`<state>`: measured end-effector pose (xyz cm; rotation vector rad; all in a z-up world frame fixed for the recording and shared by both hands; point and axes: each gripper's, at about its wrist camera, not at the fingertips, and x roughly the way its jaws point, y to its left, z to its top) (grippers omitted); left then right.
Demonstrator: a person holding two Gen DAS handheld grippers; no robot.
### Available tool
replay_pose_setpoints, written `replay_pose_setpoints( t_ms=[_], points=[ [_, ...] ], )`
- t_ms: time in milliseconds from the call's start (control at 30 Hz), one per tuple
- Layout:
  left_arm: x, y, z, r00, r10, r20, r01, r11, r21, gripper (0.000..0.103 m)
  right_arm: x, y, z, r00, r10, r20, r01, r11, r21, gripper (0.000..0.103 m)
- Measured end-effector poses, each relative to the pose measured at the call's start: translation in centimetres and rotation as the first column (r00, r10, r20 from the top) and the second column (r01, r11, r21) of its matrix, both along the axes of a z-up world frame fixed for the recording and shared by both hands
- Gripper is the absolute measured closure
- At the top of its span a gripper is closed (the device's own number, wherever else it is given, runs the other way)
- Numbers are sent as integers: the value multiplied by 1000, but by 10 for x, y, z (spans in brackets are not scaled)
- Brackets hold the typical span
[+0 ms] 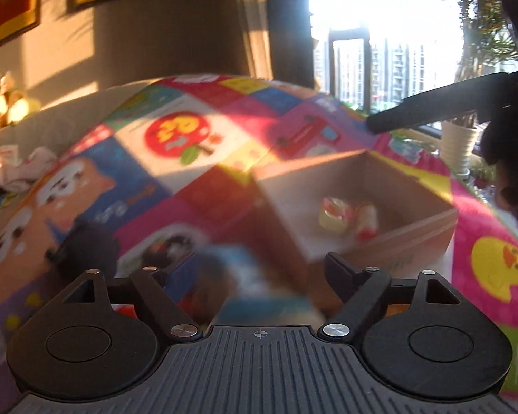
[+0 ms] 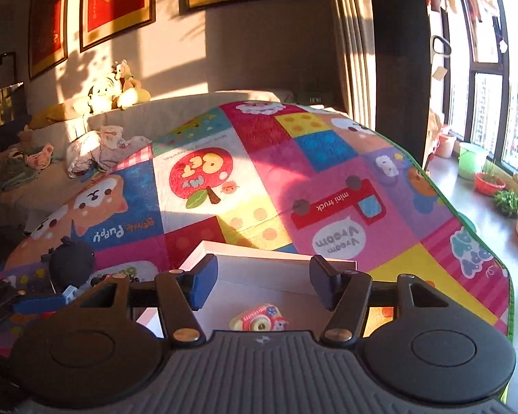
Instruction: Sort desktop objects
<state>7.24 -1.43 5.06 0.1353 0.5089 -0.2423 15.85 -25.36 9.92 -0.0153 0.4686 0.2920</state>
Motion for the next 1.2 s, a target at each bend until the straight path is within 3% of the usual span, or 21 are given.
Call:
replay_pose_setpoints(
  t_ms=[167, 333, 367, 433, 567, 667, 700, 800, 867, 967, 1067, 1200],
  points=[
    [-30, 42, -19, 989, 134, -55, -132, 991, 39, 12, -57, 33, -12, 989, 133, 65, -128, 989, -77, 44],
    [-51, 81, -21, 958, 272, -87, -273, 962, -10, 8, -101, 107, -41, 926, 367, 88, -331, 903, -275, 43],
    [-55, 87, -22, 952, 293, -90, -296, 955, -21, 7, -103, 123, -47, 917, 390, 86, -346, 884, -315, 43],
    [-64, 97, -23, 943, 314, -109, -321, 945, -55, 7, -96, 145, -52, 921, 385, 65, -346, 881, -324, 44],
    [-76, 93, -26, 951, 280, -132, -293, 951, -96, 6, -35, 174, -36, 953, 300, -40, -301, 925, -231, 46],
    [-83, 90, -25, 966, 228, -126, -244, 960, -135, 6, 13, 196, -38, 970, 231, -82, -244, 938, -246, 73],
    [-85, 89, -24, 970, 211, -120, -227, 963, -144, 5, 27, 200, -43, 969, 221, -112, -243, 937, -250, 79],
    [-89, 88, -24, 977, 188, -103, -203, 967, -155, 4, 46, 206, -55, 942, 240, -233, -291, 932, -216, 80],
    [-92, 90, -24, 978, 183, -102, -198, 967, -160, 4, 33, 205, -58, 918, 287, -274, -347, 915, -204, 80],
    [-94, 91, -25, 980, 173, -100, -188, 967, -170, 4, -9, 198, -58, 877, 374, -300, -450, 858, -246, 80],
    [-94, 88, -24, 982, 158, -101, -175, 967, -183, 4, -56, 180, -59, 870, 417, -262, -490, 794, -360, 80],
    [-94, 82, -24, 984, 141, -111, -160, 969, -186, 4, -92, 148, -61, 878, 402, -258, -478, 766, -430, 79]
  ],
)
